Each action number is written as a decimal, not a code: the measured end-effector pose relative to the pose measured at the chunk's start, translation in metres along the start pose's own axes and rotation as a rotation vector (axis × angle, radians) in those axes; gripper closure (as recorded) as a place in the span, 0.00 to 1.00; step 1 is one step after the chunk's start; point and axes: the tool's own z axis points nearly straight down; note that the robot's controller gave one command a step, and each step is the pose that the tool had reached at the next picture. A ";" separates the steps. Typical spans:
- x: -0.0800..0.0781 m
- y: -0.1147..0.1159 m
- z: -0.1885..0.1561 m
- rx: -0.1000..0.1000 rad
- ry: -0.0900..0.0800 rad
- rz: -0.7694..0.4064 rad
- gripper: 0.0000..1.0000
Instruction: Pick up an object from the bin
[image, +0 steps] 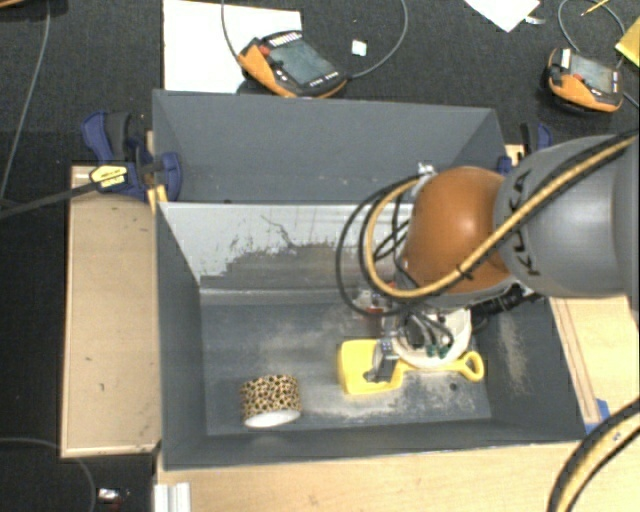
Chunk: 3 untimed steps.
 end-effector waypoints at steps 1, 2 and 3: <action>-0.002 0.000 -0.005 0.000 -0.008 0.003 0.00; 0.031 -0.072 0.057 -0.001 -0.005 0.019 0.00; 0.037 -0.074 0.004 -0.004 -0.022 0.049 0.00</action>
Offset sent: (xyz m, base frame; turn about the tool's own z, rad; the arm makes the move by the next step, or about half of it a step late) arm -0.0308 -0.0719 -0.0570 0.0188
